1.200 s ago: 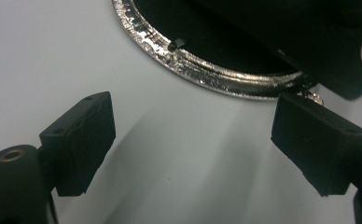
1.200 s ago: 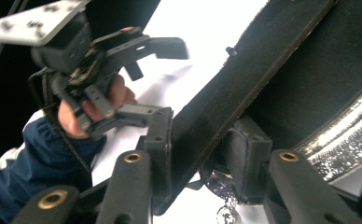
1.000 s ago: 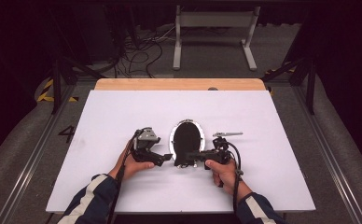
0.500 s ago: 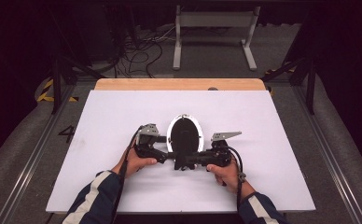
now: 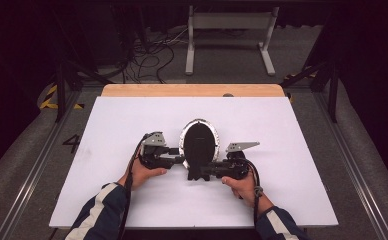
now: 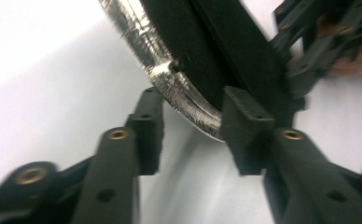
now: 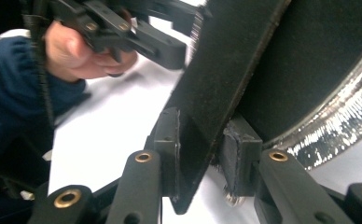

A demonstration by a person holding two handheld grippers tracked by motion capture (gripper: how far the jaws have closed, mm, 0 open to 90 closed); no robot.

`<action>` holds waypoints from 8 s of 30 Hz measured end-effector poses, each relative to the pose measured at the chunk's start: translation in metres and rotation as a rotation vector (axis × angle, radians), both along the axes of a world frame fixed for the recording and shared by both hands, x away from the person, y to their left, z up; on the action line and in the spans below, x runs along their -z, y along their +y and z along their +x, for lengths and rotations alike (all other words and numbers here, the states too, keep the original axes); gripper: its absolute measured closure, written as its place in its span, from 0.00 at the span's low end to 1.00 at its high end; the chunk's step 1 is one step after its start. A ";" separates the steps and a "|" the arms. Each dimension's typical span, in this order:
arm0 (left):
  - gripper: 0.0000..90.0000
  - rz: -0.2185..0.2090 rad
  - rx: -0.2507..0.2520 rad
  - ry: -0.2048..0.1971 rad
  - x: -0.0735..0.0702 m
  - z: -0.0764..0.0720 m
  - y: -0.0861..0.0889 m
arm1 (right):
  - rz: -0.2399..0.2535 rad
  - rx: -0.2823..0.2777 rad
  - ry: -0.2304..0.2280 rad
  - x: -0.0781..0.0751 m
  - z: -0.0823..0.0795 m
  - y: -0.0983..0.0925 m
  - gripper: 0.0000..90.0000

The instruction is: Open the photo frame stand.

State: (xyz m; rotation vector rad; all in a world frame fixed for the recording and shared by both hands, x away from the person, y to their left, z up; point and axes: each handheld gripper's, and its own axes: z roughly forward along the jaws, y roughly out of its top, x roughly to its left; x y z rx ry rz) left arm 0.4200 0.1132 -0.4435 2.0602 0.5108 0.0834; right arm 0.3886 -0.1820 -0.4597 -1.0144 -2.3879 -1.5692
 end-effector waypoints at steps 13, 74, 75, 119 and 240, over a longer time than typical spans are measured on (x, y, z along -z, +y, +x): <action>0.72 -0.011 0.049 -0.018 0.001 -0.006 -0.007 | -0.078 0.024 -0.074 -0.006 -0.006 0.008 0.79; 0.84 0.180 -0.127 -0.320 0.000 -0.018 -0.013 | -0.336 0.047 -0.267 -0.015 -0.032 0.026 0.77; 0.84 0.180 -0.127 -0.320 0.000 -0.018 -0.013 | -0.336 0.047 -0.267 -0.015 -0.032 0.026 0.77; 0.64 0.100 -0.099 -0.268 -0.011 -0.017 -0.003 | -0.225 0.186 -0.385 -0.027 -0.061 0.073 1.00; 0.85 0.123 0.000 -0.338 -0.005 -0.025 -0.031 | -0.389 0.298 -0.326 -0.004 -0.064 0.063 1.00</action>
